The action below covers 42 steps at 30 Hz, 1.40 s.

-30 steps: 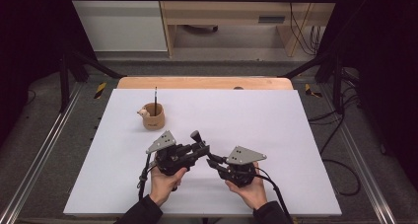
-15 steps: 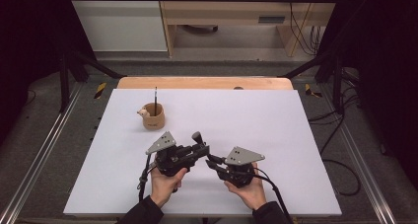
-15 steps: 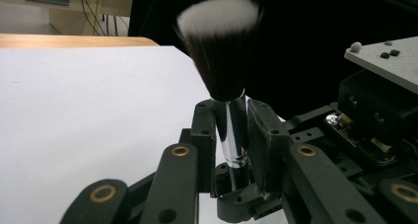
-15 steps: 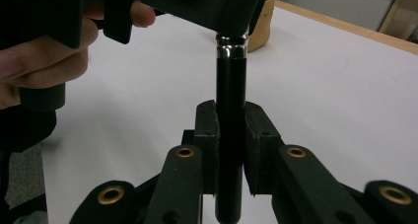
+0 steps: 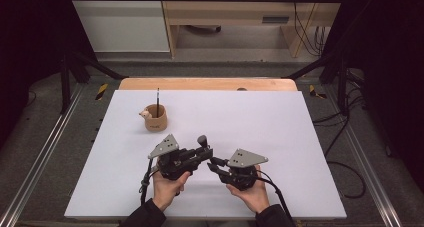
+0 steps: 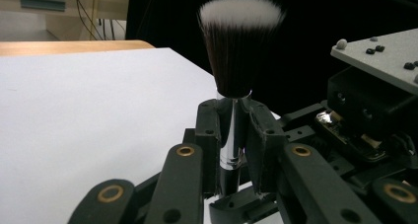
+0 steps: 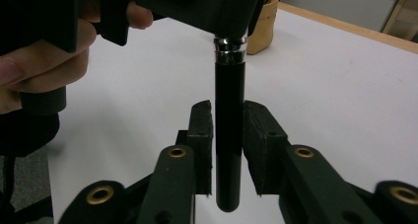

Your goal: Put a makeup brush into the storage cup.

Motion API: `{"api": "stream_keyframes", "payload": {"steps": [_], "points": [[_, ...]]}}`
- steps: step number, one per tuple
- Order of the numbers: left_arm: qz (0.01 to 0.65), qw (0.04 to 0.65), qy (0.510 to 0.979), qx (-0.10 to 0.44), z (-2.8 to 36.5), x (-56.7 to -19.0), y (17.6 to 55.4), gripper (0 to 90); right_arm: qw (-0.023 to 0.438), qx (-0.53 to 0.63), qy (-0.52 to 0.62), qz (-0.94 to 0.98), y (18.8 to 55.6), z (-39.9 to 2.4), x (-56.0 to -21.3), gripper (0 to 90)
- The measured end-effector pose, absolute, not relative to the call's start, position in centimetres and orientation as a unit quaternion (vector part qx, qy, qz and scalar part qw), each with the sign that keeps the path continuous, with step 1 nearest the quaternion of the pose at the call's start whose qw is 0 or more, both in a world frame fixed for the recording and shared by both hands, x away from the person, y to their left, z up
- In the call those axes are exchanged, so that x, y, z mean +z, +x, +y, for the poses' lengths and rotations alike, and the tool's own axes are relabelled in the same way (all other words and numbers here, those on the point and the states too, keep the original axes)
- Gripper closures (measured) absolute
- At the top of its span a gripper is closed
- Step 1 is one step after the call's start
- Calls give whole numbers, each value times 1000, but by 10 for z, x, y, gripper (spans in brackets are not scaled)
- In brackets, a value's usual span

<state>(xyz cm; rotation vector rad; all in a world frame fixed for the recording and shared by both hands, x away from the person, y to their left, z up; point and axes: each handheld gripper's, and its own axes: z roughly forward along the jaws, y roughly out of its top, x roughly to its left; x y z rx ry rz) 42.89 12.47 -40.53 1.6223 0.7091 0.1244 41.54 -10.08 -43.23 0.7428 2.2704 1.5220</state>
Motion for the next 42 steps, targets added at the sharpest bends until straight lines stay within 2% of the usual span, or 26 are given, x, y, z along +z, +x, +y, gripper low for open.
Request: {"api": "stream_keyframes", "payload": {"steps": [8, 14, 23, 38, 42], "points": [[317, 628, 707, 71, 140, -399, 432, 768, 151, 549, 276, 774, 416, -111, -425, 554], [320, 619, 713, 83, 149, -397, 433, 768, 151, 546, 299, 768, 418, -122, -420, 512], [332, 611, 712, 94, 165, -395, 433, 768, 165, 532, 338, 759, 423, -137, -420, 354], [356, 602, 705, 116, 192, -392, 436, 768, 195, 510, 387, 743, 428, -165, -421, 199], [362, 601, 702, 121, 200, -390, 438, 768, 198, 509, 395, 739, 429, -172, -422, 186]]}}
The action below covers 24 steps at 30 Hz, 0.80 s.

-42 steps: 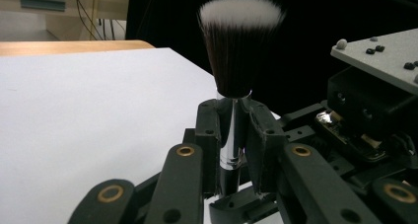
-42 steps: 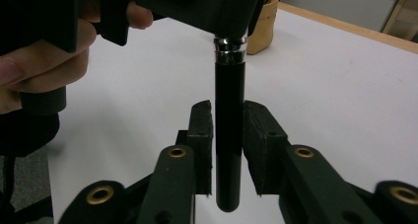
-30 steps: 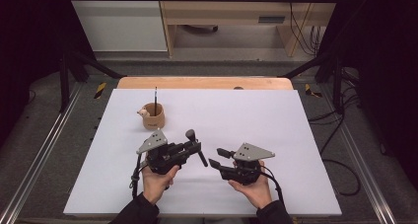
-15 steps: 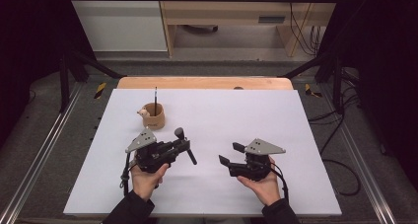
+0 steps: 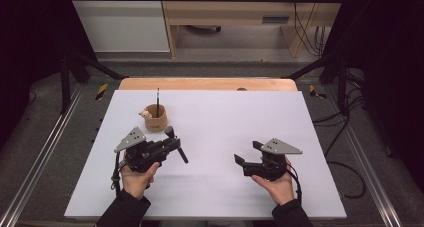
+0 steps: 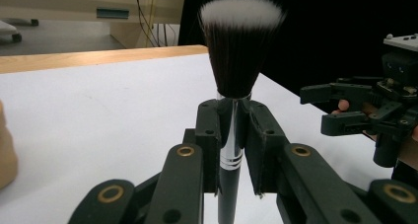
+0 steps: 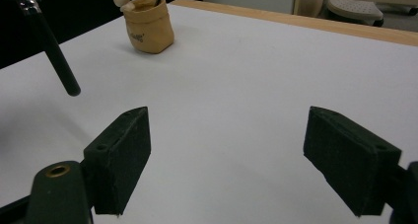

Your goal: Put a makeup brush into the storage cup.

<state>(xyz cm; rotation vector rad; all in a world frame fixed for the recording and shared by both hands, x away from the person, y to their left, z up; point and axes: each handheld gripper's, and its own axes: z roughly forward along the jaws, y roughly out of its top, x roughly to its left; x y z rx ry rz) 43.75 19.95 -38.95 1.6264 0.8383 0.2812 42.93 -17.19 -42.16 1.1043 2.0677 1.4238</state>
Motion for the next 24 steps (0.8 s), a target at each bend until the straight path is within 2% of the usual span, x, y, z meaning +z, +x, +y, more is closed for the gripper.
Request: {"api": "stream_keyframes", "payload": {"steps": [24], "points": [[399, 583, 691, 152, 238, -379, 448, 768, 224, 483, 444, 721, 433, -214, -421, 100]]}}
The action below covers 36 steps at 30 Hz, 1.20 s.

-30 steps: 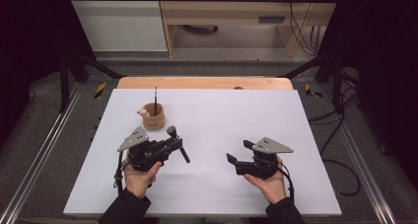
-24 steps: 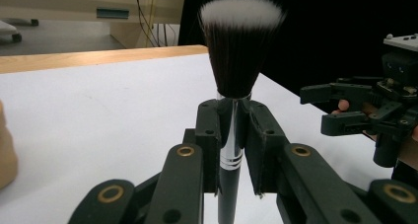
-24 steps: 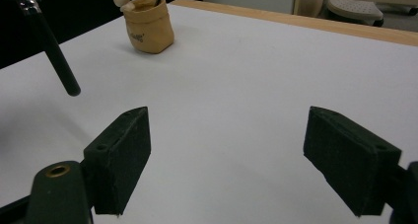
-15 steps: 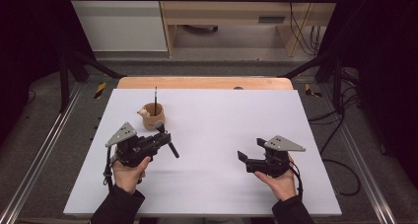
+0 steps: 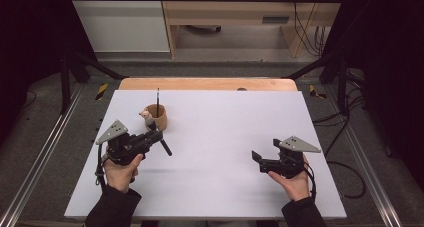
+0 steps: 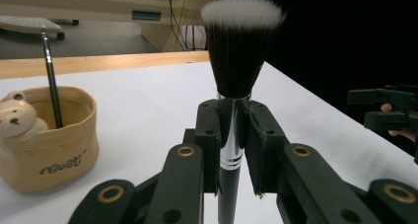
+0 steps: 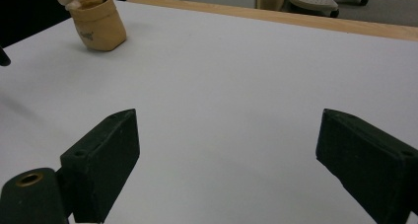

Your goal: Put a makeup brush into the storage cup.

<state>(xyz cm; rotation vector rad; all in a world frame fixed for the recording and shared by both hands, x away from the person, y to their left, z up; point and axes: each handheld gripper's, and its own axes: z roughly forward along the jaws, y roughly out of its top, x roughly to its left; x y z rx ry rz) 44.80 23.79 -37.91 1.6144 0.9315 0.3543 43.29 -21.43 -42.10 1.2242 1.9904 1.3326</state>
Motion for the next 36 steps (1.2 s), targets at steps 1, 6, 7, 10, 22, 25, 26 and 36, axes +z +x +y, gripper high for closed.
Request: {"api": "stream_keyframes", "payload": {"steps": [1, 6, 7, 10, 22, 25, 26, 36], "points": [[399, 582, 692, 154, 239, -379, 448, 768, 225, 482, 445, 721, 433, -216, -421, 99], [403, 581, 690, 157, 241, -378, 449, 768, 227, 479, 450, 719, 433, -221, -421, 98], [403, 580, 690, 158, 241, -377, 449, 768, 227, 478, 451, 719, 433, -221, -421, 97], [403, 578, 691, 161, 243, -375, 450, 768, 229, 476, 450, 720, 433, -223, -422, 92], [403, 572, 693, 171, 246, -368, 455, 768, 245, 467, 456, 717, 430, -231, -421, 74], [406, 572, 691, 175, 248, -367, 457, 768, 247, 465, 458, 716, 430, -234, -421, 72], [406, 573, 690, 175, 249, -366, 457, 768, 248, 465, 457, 716, 430, -234, -422, 72], [408, 563, 694, 188, 253, -360, 464, 768, 243, 460, 459, 720, 430, -234, -424, 74]]}}
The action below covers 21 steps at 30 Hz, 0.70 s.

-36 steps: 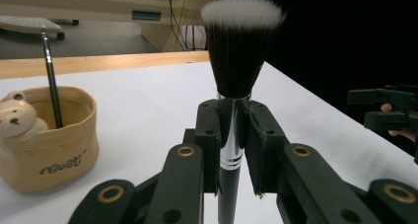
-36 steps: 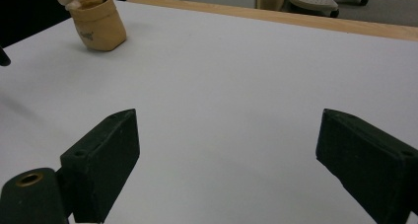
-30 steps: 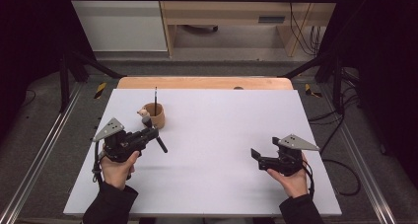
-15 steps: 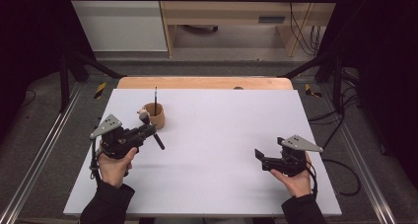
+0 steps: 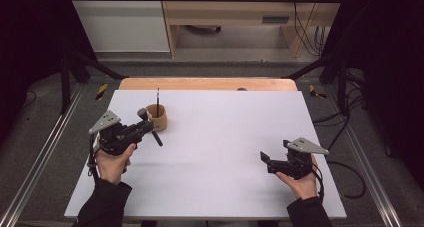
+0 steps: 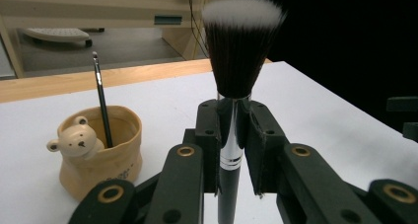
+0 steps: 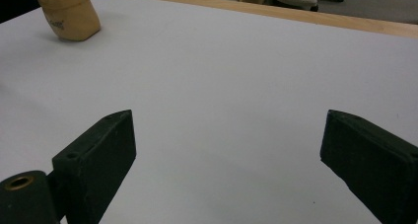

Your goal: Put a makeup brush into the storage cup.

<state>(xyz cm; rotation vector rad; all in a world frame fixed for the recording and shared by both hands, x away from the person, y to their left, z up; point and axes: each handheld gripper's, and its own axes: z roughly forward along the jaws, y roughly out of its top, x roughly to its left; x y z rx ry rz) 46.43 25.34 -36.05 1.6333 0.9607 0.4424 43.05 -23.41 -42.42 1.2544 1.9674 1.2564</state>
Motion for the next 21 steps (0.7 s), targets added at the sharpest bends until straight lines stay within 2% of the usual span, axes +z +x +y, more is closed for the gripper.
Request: {"api": "stream_keyframes", "payload": {"steps": [21], "points": [[413, 545, 701, 204, 252, -341, 496, 769, 244, 456, 462, 720, 432, -237, -426, 71]]}}
